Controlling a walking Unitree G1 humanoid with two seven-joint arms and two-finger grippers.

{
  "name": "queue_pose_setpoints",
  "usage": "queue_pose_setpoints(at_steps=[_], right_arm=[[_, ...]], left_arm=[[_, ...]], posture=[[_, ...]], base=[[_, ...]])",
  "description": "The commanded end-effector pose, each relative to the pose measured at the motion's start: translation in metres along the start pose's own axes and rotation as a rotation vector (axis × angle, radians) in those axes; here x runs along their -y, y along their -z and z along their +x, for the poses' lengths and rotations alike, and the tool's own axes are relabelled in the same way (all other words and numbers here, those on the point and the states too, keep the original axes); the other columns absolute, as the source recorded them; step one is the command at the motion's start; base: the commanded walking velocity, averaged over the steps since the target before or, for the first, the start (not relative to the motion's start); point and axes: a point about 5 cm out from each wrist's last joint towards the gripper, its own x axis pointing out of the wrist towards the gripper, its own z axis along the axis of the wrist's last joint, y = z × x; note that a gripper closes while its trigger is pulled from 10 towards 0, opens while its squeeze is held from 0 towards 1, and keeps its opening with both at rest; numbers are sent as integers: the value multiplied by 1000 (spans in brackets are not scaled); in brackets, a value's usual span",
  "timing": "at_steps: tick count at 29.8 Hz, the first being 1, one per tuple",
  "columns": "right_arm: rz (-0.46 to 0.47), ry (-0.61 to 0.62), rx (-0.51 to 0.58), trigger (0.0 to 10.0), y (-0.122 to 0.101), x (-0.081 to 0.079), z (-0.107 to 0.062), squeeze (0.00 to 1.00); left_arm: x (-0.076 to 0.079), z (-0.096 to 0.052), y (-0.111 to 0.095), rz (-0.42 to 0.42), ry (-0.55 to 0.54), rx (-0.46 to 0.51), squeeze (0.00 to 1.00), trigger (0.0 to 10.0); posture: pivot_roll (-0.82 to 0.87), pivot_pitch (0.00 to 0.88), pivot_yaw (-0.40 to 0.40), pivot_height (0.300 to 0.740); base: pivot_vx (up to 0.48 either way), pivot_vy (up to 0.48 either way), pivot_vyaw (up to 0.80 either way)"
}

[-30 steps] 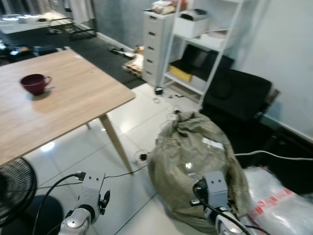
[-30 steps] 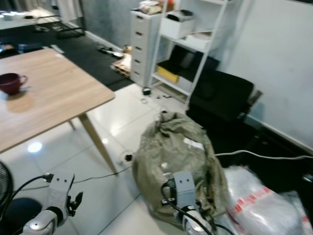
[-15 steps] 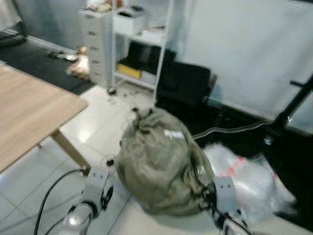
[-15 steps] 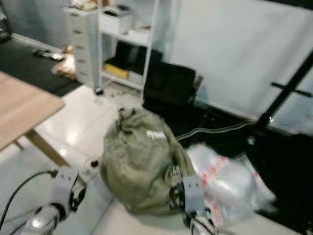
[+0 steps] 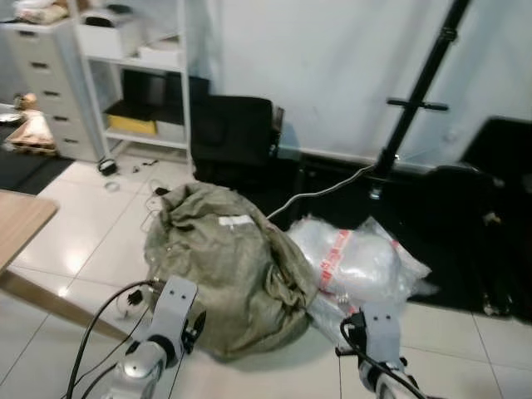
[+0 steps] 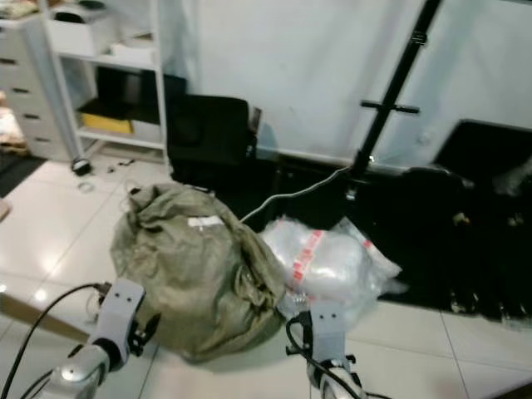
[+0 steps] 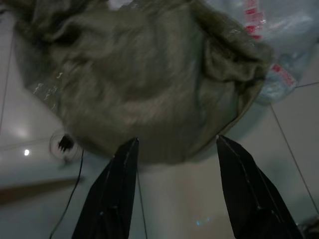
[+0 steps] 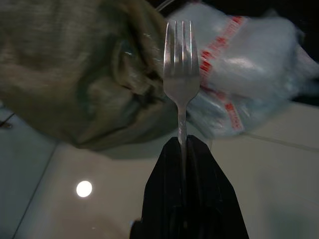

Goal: Setting the table

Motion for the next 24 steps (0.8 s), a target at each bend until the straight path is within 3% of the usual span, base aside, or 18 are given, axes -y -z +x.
queue_pose_setpoints(at_steps=[1,24], right_arm=[[9,21,4,10000,1,5,-2,0],[14,26,14,10000,0,5,-1,0]], left_arm=[[6,1,1,-5,24,-3,0,10000],[6,4,-5,1,41,12,0,10000]], posture=[[-60,1,54,740],[-63,0,63,740]], base=[[0,0,-800],[0,0,-800]])
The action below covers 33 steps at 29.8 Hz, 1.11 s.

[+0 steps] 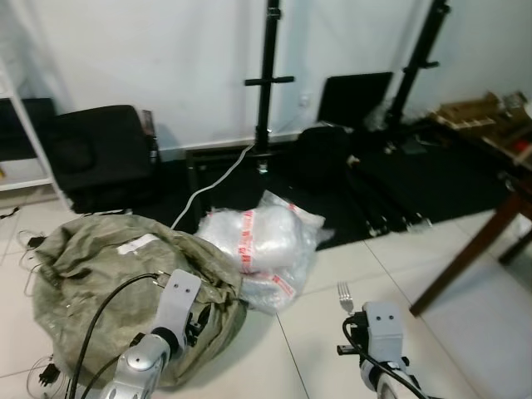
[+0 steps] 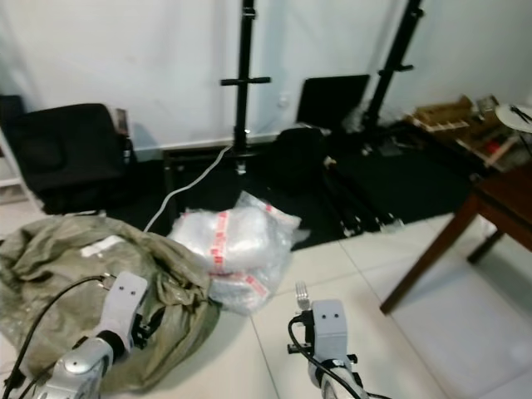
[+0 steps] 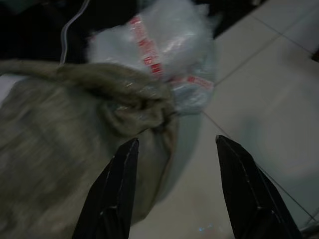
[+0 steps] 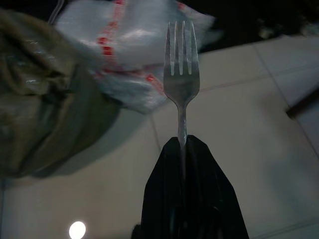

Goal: Setting the table

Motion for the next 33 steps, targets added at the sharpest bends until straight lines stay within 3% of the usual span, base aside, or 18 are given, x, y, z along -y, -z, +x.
queue_pose_setpoints(at_steps=[1,33], right_arm=[[11,14,-5,10000,2,3,-1,0],[13,19,-8,10000,4,4,-3,0]], left_arm=[[5,0,3,-3,19,-12,0,10000],[6,0,5,-4,28,-18,0,10000]], posture=[[-63,0,63,740],[-66,0,65,740]], base=[[0,0,-800],[0,0,-800]])
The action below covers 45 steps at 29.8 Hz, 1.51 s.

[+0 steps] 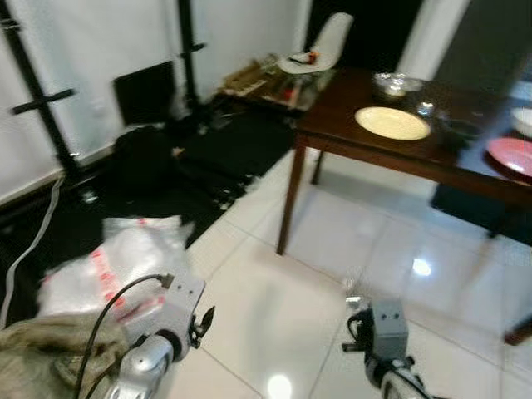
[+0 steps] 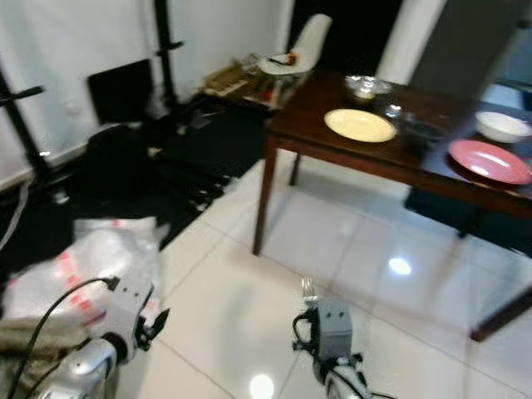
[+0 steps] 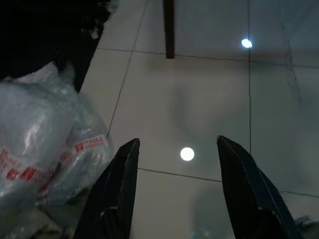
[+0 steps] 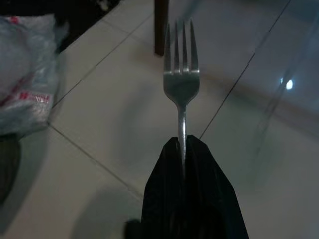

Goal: Setting the table

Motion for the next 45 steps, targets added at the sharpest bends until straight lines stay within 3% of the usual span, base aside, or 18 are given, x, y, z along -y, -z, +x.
queue_pose_setpoints(at_steps=[1,40,45], right_arm=[[6,10,-1,10000,0,3,-1,0],[7,15,5,10000,-1,4,0,0],[6,15,18,10000,-6,5,1,0]], left_arm=[[3,-1,4,-5,11,-17,0,10000],[11,0,-2,-26,78,-4,0,10000],[12,0,-12,-82,95,32,0,10000]], posture=[[-67,0,66,740],[-70,0,67,740],[-70,0,66,740]], base=[[0,0,-800],[0,0,-800],[0,0,-800]])
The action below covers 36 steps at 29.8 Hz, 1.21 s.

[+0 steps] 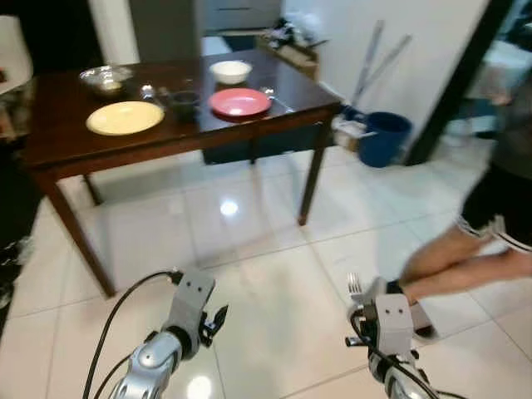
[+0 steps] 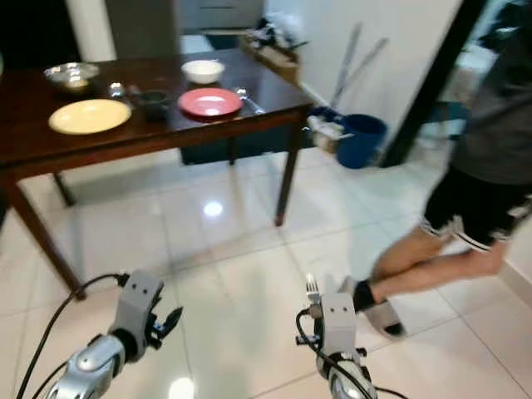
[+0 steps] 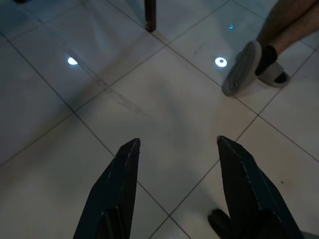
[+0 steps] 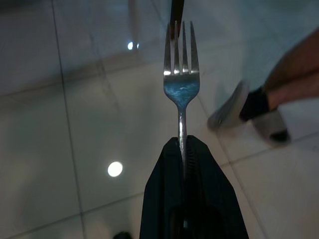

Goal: Setting the table

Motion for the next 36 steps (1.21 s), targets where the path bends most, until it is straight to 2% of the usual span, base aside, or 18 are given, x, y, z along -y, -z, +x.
queue_pose_setpoints(at_steps=[1,4,11,15,17,22,27,36], right_arm=[[6,2,-4,10000,0,1,0,0],[9,2,9,10000,-4,1,1,0],[24,2,101,10000,-32,-1,7,0],[28,1,129,10000,-40,-1,8,0],[46,5,196,10000,-58,-3,8,0],[59,-4,272,10000,-78,-8,7,0],[101,-31,377,10000,-104,-17,3,0],[96,-29,363,10000,-102,-17,1,0]], left_arm=[[2,0,-9,-25,11,30,0,10000],[4,0,-17,-38,23,60,0,10000],[16,4,-66,-55,77,219,0,10000],[17,4,-75,-62,84,250,0,10000],[20,2,-88,-77,100,294,0,10000],[22,-1,-97,-49,83,337,0,10000],[20,-2,-103,30,2,384,0,10000],[21,-3,-104,26,-2,381,0,10000]], posture=[[-69,0,65,740],[-70,0,66,740],[-73,0,69,740],[-73,0,70,740],[-73,0,71,740],[-73,0,73,740],[-72,0,74,740],[-72,0,74,740]], base=[[0,0,-800],[0,0,-800],[0,0,-800],[0,0,-800],[0,0,-781],[0,0,-193],[414,0,0],[480,0,0]])
